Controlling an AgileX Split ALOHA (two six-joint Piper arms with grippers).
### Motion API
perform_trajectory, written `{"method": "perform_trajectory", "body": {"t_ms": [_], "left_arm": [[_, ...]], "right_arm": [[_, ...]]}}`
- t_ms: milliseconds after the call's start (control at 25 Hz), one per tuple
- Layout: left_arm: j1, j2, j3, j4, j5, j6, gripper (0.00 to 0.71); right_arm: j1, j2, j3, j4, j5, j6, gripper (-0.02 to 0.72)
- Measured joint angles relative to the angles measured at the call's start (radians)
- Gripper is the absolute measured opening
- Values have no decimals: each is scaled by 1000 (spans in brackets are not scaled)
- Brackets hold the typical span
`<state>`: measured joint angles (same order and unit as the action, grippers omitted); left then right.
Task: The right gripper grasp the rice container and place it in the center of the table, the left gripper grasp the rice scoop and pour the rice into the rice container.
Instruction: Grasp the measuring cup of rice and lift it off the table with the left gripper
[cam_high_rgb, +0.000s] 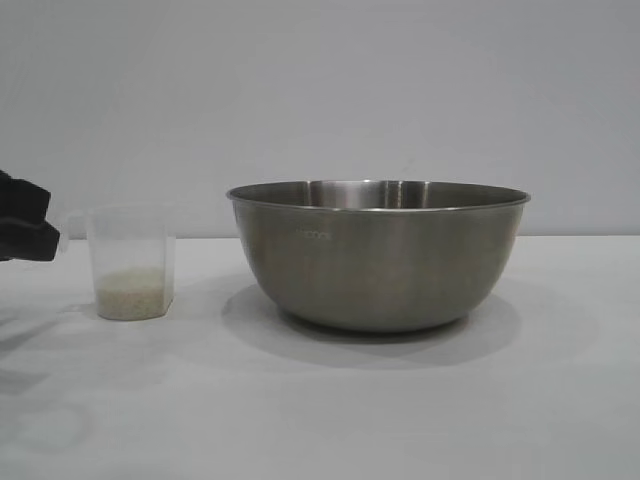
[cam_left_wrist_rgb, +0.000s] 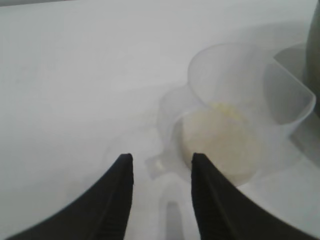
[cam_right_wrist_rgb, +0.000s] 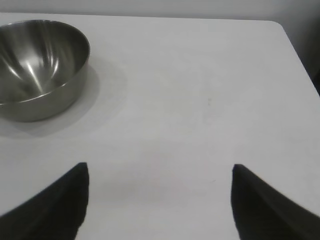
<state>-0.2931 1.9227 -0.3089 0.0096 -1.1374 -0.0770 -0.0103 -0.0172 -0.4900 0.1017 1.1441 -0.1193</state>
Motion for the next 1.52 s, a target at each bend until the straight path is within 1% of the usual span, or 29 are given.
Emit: {"method": "perform_trajectory", "body": {"t_ms": [480, 880, 1120, 1200, 1240, 1280, 1320, 1520], "left_arm": [[0, 63, -71, 0, -3, 0, 240], [0, 129, -157, -16, -7, 12, 240], [0, 142, -205, -16, -7, 15, 240], [0, 142, -215, -16, -7, 17, 115], [0, 143, -220, -15, -7, 19, 68], [0, 145, -221, -13, -7, 21, 43], [0, 148, -222, -13, -7, 28, 0], [0, 150, -222, 11, -7, 80, 0]], "right_arm": [[0, 0, 0, 0, 0, 0, 525], [0, 0, 0, 0, 0, 0, 525], [0, 0, 0, 0, 0, 0, 525], [0, 0, 0, 0, 0, 0, 525], [0, 0, 0, 0, 0, 0, 525], [0, 0, 0, 0, 0, 0, 525], [0, 0, 0, 0, 0, 0, 525], [0, 0, 0, 0, 0, 0, 525]]}}
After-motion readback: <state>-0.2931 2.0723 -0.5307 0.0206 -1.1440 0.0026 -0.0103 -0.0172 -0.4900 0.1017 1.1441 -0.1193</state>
